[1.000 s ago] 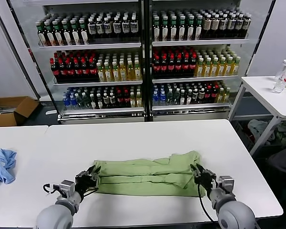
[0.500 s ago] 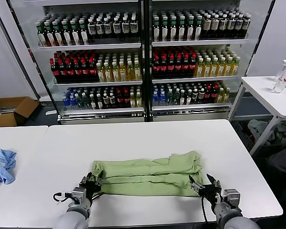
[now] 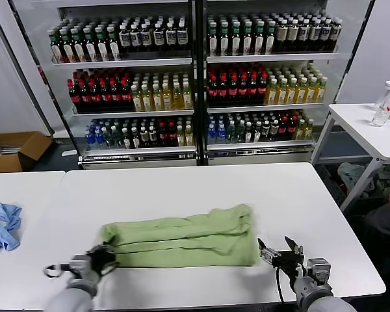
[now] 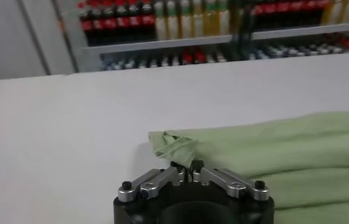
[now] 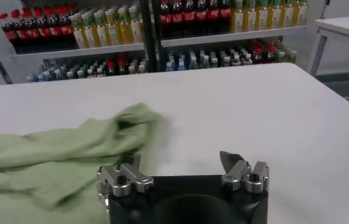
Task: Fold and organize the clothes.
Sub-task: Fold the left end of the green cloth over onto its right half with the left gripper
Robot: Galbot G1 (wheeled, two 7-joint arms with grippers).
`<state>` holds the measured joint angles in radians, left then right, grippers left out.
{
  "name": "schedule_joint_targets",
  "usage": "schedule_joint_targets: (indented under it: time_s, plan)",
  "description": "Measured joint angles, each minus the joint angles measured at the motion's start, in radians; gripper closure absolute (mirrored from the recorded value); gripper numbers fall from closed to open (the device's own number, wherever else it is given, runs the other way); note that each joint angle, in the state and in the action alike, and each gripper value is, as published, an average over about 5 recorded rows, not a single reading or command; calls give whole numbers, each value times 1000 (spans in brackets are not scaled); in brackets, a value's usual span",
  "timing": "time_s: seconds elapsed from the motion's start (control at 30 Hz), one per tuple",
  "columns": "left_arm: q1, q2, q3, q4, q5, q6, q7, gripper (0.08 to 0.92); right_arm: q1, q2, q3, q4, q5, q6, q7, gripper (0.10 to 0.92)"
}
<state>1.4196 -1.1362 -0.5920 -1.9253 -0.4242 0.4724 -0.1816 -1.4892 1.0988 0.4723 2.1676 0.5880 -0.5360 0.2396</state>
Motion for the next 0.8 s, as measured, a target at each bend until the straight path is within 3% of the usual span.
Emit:
schedule_joint_targets:
  time_s: [0.2, 0.37, 0.53, 0.8]
  plan:
    - [31, 77, -193, -63, -116, -2, -3, 882, 20, 4, -18, -7, -2, 2, 1, 203]
    - [36, 74, -244, -169, -272, 1, -24, 882, 22, 7, -26, -7, -9, 4, 0, 203]
    - [16, -6, -158, -235, -378, -4, -33, 882, 14, 8, -22, -2, -13, 8, -2, 203]
    - [-46, -144, 130, -211, -378, -19, -22, 881, 10, 11, -13, -3, -14, 11, -5, 203]
